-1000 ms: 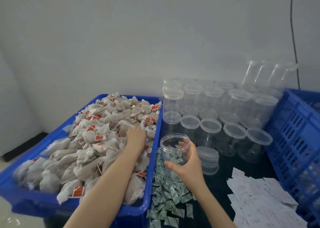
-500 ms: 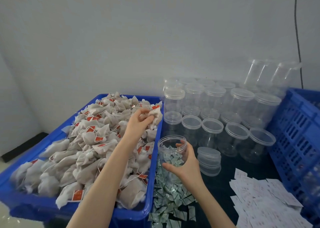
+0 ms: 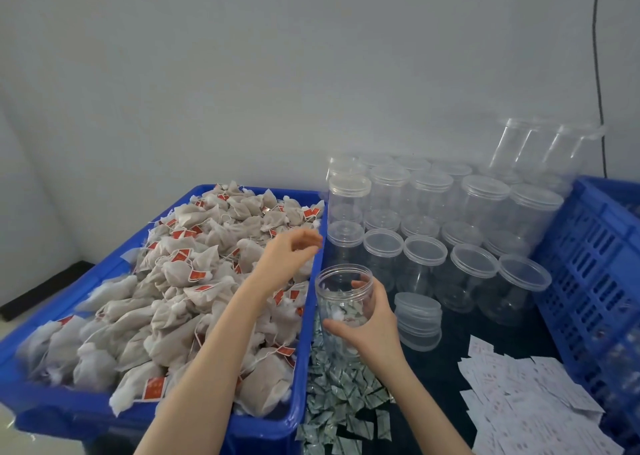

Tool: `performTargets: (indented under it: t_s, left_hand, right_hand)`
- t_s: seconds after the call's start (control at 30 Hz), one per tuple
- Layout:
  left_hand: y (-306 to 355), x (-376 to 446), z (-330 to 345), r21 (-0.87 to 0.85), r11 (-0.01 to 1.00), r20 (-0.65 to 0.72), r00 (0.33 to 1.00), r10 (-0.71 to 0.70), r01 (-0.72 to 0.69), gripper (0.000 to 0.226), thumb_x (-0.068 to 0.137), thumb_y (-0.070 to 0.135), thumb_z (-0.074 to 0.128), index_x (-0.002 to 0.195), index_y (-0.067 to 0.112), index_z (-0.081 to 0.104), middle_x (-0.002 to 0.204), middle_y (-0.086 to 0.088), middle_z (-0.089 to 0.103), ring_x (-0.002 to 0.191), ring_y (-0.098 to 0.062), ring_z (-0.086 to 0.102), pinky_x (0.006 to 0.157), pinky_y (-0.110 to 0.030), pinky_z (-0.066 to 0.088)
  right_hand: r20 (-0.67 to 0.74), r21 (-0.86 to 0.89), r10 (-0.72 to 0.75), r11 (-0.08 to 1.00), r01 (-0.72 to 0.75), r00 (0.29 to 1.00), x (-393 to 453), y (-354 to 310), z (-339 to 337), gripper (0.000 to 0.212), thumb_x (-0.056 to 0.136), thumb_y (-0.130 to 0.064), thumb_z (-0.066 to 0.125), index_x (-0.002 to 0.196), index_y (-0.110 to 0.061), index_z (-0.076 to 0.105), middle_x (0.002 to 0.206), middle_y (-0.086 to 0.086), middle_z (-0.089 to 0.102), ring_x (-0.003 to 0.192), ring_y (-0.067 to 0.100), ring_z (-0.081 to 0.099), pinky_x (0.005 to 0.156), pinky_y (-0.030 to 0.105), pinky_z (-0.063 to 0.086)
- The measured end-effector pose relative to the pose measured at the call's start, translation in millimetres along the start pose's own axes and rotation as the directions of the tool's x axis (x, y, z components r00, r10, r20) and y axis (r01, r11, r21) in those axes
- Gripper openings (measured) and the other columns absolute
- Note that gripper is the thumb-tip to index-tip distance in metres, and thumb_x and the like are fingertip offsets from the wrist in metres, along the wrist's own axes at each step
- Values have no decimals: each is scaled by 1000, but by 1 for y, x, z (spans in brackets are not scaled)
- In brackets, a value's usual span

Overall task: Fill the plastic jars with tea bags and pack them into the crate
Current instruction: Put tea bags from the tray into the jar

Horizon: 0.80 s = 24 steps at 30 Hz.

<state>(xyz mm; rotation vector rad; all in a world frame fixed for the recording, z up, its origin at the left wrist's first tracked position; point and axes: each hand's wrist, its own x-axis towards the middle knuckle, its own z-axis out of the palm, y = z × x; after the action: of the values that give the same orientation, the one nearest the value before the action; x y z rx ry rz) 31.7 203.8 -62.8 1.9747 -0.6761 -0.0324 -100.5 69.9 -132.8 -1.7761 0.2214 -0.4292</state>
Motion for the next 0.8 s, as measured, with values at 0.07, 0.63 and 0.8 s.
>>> performTargets:
  t_s: [0.07, 0.63, 0.8]
  left_hand:
    - [-19, 5, -2, 507, 851, -228, 974, -19, 135, 31, 92, 17, 57, 123, 23, 57, 122, 2, 61, 111, -12, 56, 99, -37, 47]
    - [-54, 11, -8, 881, 333, -262, 932, -249, 336, 32, 95, 9, 46, 126, 11, 53, 122, -8, 57, 113, -25, 53, 87, -32, 44]
    - [-49, 10, -7, 825, 357, -396, 899, -186, 437, 26, 91, 10, 58, 117, 9, 58, 122, -11, 47, 111, -23, 48, 84, -29, 48]
  right_hand:
    - [4, 1, 7, 1000, -7, 1000, -2, 0, 0, 94, 59, -24, 93, 136, -35, 40, 130, -14, 56, 124, 7, 53, 105, 31, 44]
    - [19, -17, 18, 1000, -17, 1000, -10, 0, 2, 96, 61, -23, 93, 140, -29, 38, 133, -12, 54, 125, 6, 51, 108, 39, 44]
    - [27, -12, 29, 1000, -29, 999, -11, 1, 3, 97, 60, -26, 93, 140, -31, 38, 133, -11, 54, 126, 8, 51, 109, 41, 44]
